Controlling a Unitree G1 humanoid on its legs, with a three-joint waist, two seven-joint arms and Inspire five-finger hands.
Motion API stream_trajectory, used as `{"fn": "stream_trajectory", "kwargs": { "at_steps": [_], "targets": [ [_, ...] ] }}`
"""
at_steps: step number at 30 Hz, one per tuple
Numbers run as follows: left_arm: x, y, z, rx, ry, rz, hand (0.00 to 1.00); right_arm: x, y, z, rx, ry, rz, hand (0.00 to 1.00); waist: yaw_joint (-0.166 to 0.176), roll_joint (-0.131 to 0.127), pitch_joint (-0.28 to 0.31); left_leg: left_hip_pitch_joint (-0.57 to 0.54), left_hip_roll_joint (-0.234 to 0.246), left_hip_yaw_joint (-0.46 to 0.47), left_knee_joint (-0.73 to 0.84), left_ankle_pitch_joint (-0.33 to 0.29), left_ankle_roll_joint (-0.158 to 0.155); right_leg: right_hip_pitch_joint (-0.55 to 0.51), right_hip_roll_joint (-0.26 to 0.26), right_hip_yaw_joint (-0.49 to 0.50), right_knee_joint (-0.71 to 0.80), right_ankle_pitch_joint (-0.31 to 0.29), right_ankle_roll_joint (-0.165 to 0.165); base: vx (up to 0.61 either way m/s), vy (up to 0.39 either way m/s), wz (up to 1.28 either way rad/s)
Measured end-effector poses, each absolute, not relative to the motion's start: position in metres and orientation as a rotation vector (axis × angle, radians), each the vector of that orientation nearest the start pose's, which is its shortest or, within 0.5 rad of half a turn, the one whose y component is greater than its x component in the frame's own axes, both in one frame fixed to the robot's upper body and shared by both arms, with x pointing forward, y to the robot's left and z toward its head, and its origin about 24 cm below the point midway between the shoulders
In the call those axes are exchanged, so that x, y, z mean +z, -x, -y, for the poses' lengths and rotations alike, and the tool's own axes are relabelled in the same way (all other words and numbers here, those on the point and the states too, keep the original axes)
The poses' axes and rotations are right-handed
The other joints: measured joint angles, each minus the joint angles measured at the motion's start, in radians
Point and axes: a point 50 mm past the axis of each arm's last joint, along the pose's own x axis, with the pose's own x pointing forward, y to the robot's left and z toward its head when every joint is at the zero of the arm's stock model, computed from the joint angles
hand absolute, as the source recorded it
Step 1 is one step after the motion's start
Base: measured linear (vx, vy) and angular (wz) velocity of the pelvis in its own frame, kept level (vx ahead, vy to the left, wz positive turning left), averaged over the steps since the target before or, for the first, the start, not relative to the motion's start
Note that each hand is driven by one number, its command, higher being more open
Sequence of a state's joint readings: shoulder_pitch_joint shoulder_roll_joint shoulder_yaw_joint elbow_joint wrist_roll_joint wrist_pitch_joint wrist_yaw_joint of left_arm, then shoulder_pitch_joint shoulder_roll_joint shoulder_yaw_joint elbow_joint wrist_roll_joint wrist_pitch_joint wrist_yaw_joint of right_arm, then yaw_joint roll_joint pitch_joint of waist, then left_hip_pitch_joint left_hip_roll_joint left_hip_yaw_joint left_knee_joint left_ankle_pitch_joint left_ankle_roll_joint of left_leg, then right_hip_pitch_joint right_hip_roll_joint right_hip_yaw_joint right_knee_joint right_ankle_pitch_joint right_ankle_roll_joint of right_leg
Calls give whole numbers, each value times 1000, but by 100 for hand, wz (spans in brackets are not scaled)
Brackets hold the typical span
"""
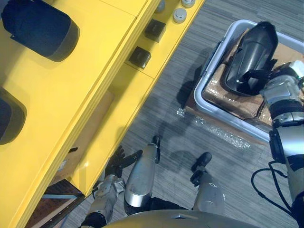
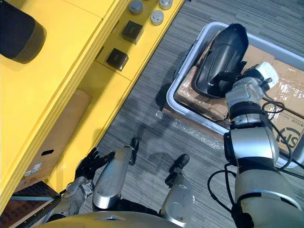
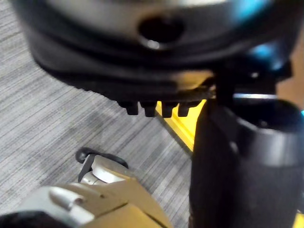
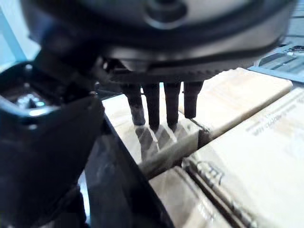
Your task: Walk over and take three plastic housings, then place them on the shelf
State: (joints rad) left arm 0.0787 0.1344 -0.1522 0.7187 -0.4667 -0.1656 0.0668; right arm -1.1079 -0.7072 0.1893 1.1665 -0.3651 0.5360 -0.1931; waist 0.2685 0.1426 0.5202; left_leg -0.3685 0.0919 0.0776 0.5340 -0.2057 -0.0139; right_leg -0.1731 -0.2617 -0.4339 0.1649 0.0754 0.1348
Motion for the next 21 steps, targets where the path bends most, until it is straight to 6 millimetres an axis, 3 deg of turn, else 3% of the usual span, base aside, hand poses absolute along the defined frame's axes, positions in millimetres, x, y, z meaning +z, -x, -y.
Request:
{"fn": "stream_trajectory", "kwargs": {
  "at_steps": [5,8,13,21],
  "targets": [
    [-111,-169,-177,160,213,-649,100,182,-359,357,-742,910,-605,0,-1,6,-1,12,-7,0,-23,13,-1,0,-9,-3,10,-6,-3,-8,8,3],
    [-111,-169,-176,154,208,-662,100,155,-353,358,-710,693,-639,0,-2,9,-2,18,-14,-1,-33,20,0,2,-16,-8,16,-8,-4,-26,20,6],
    [-110,-170,-176,162,197,-672,100,138,-350,359,-745,504,-546,0,-9,10,-2,16,-14,-3,-24,20,0,1,-18,-10,30,-13,-7,-52,24,1],
    [-110,-168,-182,217,183,-684,100,120,-347,354,-689,572,-363,0,-70,9,-2,14,-8,16,-1,5,8,0,-18,10,25,-5,4,-41,43,-6]
  ]
}}
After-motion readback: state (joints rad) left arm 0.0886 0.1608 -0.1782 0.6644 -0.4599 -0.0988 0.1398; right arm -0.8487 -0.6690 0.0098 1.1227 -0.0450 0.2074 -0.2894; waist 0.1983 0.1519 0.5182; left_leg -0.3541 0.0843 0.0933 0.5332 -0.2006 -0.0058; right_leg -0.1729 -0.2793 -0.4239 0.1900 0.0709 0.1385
